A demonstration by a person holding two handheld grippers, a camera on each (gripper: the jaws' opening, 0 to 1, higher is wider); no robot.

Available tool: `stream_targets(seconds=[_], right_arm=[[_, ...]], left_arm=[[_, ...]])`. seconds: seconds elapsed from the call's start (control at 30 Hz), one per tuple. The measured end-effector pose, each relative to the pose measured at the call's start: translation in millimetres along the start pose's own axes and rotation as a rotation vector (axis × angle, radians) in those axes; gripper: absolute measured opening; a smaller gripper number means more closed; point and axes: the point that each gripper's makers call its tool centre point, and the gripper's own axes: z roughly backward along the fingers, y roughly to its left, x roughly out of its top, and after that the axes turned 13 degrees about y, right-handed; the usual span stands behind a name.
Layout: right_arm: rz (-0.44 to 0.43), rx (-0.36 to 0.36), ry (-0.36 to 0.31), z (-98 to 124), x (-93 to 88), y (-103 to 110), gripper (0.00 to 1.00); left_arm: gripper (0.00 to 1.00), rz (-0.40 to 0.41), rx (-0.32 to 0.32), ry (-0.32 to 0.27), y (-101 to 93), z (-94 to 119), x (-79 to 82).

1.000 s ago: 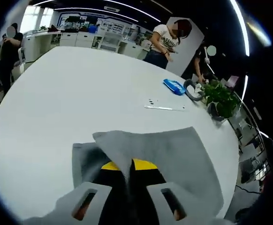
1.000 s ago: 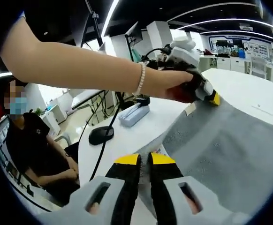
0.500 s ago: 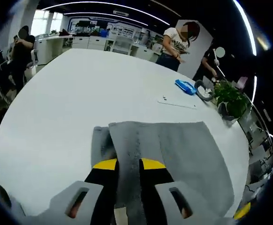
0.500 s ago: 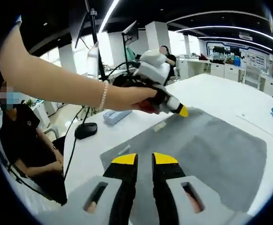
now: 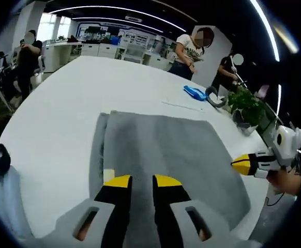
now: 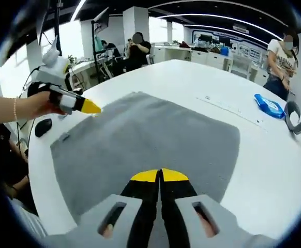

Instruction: Fold the towel on the table until its edges align and the towel forms a compact rectangular stack.

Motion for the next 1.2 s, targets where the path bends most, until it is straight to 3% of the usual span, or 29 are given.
stream_targets(seconds=[0.17, 0.3, 0.37, 0.5, 0.63, 0.77, 0.93, 1.2], right_arm=[[0.054, -0.027, 0.069, -13.1, -11.7, -12.3, 0.0], [0.1, -0.023, 0.14, -20.1, -22.4, -13.4, 0.0], [0.136, -0.025, 0.173, -23.1, -27.7, -13.3, 0.0], [0.18, -0.027, 0.182, -25.6, -28.4, -12.8, 0.0], [0.236, -0.039, 0.223, -25.6, -28.8, -12.8, 0.0], [0.282, -0.044, 0.242, -25.1, -29.7, -13.0, 0.0], [0.264, -0.04, 0.247, -22.2, -34.8, -22.9, 0.0], [0.292, -0.046, 0.264, -16.0, -44.4, -33.4, 0.0]], left_arm=[[0.15, 0.059, -0.012, 0.033, -16.5, 3.1, -40.5], [0.14, 0.072, 0.007, 0.042, -25.0, 2.9, -60.3], [0.14, 0.057, 0.027, 0.026, -26.9, 4.0, -61.4], [0.13, 0.032, 0.041, 0.058, -29.1, -0.2, -62.8], [0.04, -0.067, 0.147, 0.066, -20.4, -0.8, -64.9], [0.01, -0.133, 0.187, 0.063, -24.5, -1.5, -66.8], [0.01, -0.106, 0.159, 0.1, -35.2, -2.7, -71.9], [0.0, -0.167, 0.171, 0.135, -52.7, -8.4, -76.3]])
